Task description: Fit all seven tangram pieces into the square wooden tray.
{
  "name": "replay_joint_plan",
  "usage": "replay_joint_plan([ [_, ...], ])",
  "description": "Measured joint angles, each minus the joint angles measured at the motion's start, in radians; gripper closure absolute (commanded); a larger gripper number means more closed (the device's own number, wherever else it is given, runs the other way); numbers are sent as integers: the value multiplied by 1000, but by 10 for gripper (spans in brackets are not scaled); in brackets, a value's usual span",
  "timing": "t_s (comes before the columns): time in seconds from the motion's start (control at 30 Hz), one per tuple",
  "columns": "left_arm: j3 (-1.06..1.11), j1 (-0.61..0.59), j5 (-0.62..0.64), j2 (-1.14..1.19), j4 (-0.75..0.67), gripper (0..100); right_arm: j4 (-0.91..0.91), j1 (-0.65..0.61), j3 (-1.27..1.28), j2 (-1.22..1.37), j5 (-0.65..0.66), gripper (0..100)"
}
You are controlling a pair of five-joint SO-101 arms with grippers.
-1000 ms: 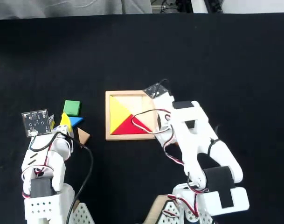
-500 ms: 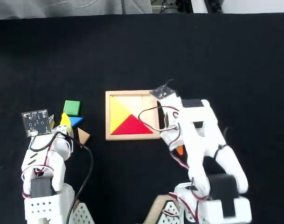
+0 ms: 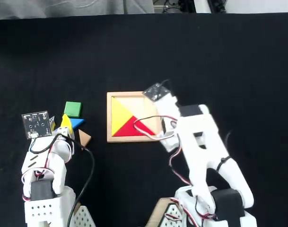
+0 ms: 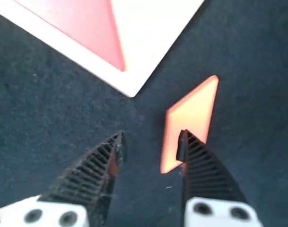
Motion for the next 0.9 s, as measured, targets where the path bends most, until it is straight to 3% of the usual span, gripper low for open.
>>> replay_joint_plan([
  [0.4,0,0,0,0,0,884,-75,80,15,0,83,820],
  [0.9,0,0,0,0,0,884,-114,84,-15,176,124,822],
])
